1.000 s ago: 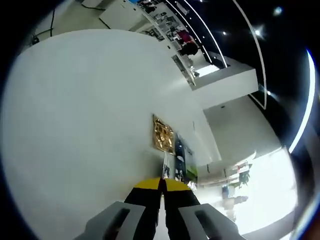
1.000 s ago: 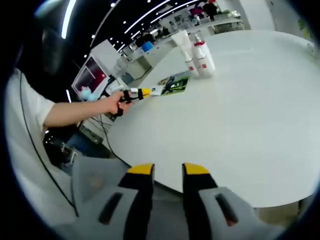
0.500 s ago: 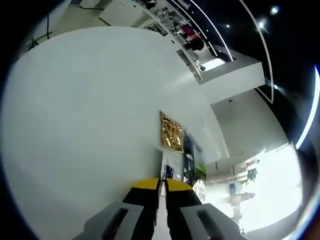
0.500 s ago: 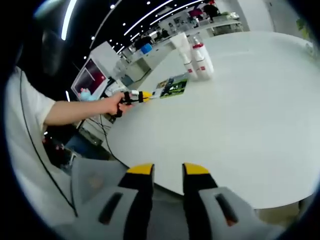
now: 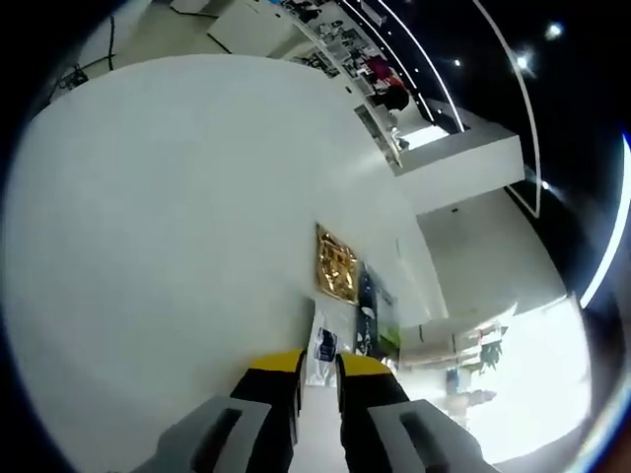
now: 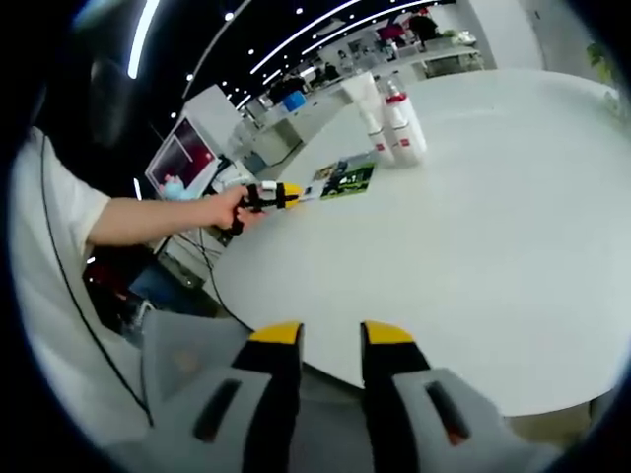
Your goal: Arrange the skincare products in the storage area until every visible bottle or jar stands upright without overlapping.
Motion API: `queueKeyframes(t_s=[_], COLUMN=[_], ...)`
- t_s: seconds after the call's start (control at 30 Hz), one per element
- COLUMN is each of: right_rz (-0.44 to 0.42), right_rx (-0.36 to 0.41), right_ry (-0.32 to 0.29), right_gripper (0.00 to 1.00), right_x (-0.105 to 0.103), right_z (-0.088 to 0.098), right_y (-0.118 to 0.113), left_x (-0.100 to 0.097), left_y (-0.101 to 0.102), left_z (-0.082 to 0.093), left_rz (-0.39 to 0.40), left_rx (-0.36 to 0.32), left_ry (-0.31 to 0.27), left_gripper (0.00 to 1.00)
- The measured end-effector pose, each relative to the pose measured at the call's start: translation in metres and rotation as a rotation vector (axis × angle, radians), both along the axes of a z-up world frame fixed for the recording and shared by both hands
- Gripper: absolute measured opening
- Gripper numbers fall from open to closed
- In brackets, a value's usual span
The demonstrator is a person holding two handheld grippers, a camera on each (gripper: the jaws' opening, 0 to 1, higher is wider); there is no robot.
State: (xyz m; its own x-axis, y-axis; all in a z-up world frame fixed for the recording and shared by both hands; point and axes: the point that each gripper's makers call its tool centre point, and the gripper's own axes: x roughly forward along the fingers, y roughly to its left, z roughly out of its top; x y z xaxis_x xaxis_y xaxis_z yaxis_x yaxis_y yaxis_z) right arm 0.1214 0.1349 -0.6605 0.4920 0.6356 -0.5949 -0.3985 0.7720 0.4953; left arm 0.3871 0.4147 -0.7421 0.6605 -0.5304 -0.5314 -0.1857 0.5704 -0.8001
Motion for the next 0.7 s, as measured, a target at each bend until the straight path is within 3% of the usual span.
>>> queueKeyframes(t_s=[0.23,0.3,0.37,0.4,0.5,0.53,0.63,0.7], right_rz=[0.006,0.007,0.009,0.010,0.013,0.010,0.007,0.003], right_rx=[-0.001,-0.002,-0.003,-0.004,-0.013,-0.021,-0.021,-0.028], right_ry=[-0.016,-0.017,-0.019,-0.020,-0.021,-0.023,-0.018,-0.016], right_gripper=[0.25,0.25,0.25,0.25,0.25,0.25,0.25,0.25], right_x=[-0.001,-0.001,-0.001,-0.001,-0.002,-0.001,-0.001,-0.001], right_z=[0.003,0.003,0.003,0.003,0.002,0.002,0.001,0.000], right_y=[0.001,0.001,0.001,0.001,0.001,0.001,0.000,-0.001], left_x=[-0.008,-0.007,-0.001,0.005,0.004,0.001,0.000,-0.005], left_y=[0.014,0.019,0.017,0.006,-0.011,-0.022,-0.031,-0.036], left_z=[0.003,0.006,0.012,0.027,0.034,0.033,0.029,0.018], left_rz=[0.015,0.020,0.004,-0.046,-0.148,-0.192,-0.220,-0.262], left_rx=[0.065,0.105,0.120,0.103,0.123,0.121,0.107,0.129], left_ry=[0.007,-0.015,-0.082,-0.179,-0.240,-0.243,-0.234,-0.195], left_gripper=[0.18,0.24,0.28,0.27,0.27,0.27,0.27,0.28])
